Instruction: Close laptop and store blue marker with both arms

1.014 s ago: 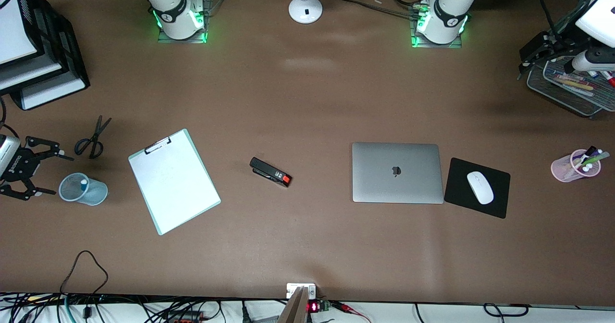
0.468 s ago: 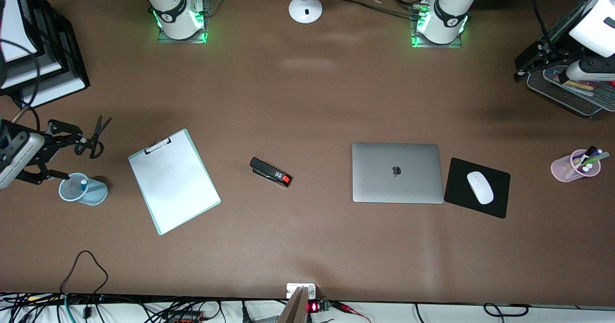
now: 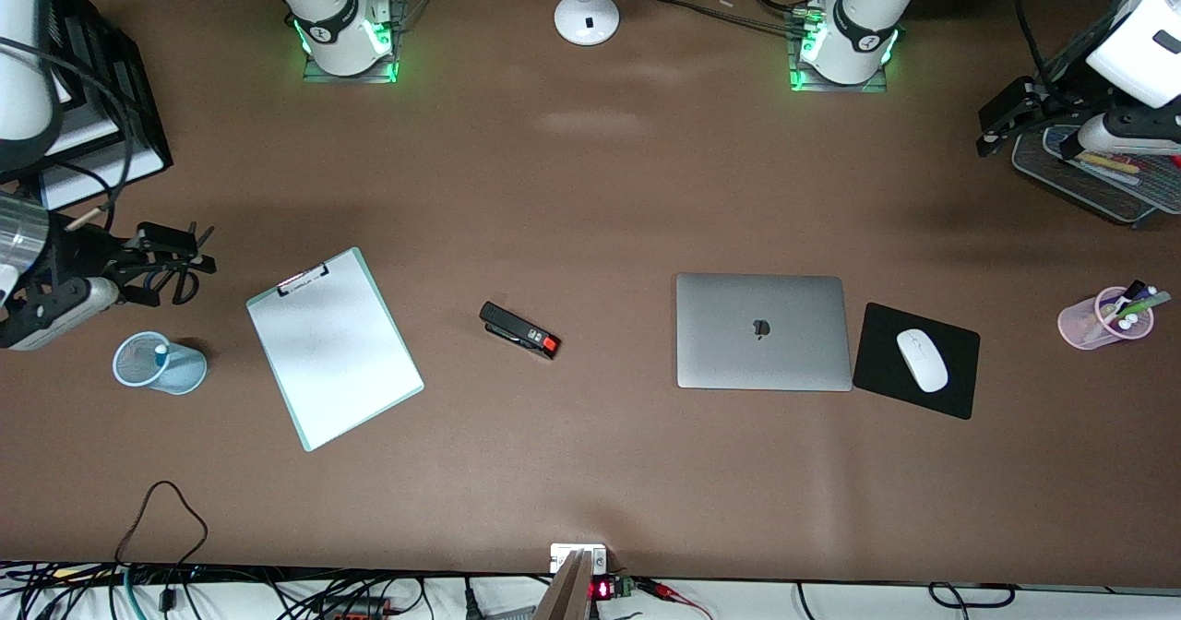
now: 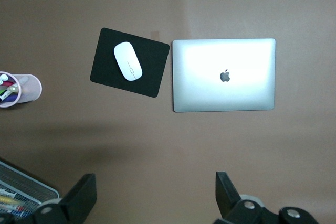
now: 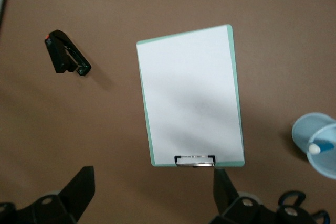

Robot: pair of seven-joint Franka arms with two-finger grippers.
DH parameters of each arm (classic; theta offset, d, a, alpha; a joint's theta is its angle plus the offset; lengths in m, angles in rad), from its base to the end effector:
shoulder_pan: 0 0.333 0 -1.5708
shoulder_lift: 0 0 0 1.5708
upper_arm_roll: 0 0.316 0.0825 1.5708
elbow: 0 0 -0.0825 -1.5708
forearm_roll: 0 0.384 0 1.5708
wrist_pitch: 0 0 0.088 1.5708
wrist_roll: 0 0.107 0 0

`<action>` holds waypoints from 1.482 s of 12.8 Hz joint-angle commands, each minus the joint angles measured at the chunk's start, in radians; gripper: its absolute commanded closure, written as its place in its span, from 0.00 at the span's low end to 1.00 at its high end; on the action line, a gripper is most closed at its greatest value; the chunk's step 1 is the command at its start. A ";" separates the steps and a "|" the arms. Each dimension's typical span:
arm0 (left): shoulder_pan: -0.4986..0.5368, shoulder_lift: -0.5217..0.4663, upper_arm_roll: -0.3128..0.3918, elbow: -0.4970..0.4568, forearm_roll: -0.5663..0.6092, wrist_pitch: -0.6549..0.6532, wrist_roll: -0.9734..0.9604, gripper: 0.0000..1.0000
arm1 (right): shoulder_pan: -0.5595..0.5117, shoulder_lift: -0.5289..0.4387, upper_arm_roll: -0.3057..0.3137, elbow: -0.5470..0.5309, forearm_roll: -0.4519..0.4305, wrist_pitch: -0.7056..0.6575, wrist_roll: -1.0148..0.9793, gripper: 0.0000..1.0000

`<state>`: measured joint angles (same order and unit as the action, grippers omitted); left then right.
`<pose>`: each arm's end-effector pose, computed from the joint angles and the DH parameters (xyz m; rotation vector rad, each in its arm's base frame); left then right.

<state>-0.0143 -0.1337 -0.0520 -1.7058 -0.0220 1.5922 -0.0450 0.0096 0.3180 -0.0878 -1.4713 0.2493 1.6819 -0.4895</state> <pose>0.5125 -0.0382 0.6339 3.1251 -0.0323 0.0298 0.6467 -0.0196 0.4918 -2.8514 -0.5384 0.0585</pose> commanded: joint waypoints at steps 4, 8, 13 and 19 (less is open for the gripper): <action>-0.003 -0.012 -0.006 -0.002 -0.021 -0.012 0.016 0.00 | 0.075 -0.089 -0.006 -0.020 -0.209 -0.151 0.355 0.00; 0.002 -0.014 -0.008 0.000 -0.019 -0.014 0.017 0.00 | 0.035 -0.128 -0.013 0.061 -0.297 -0.274 0.372 0.00; 0.001 -0.014 -0.009 0.002 -0.019 -0.011 0.017 0.00 | 0.012 -0.149 -0.013 0.057 -0.283 -0.237 0.463 0.00; 0.001 -0.006 -0.011 0.002 -0.018 0.008 0.016 0.00 | 0.016 -0.255 -0.007 -0.101 -0.278 -0.120 0.463 0.00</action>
<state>-0.0154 -0.1360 -0.0609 -1.7057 -0.0221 1.5930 -0.0445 0.0268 0.1178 -0.1045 -1.5096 -0.0322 1.5350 -0.0443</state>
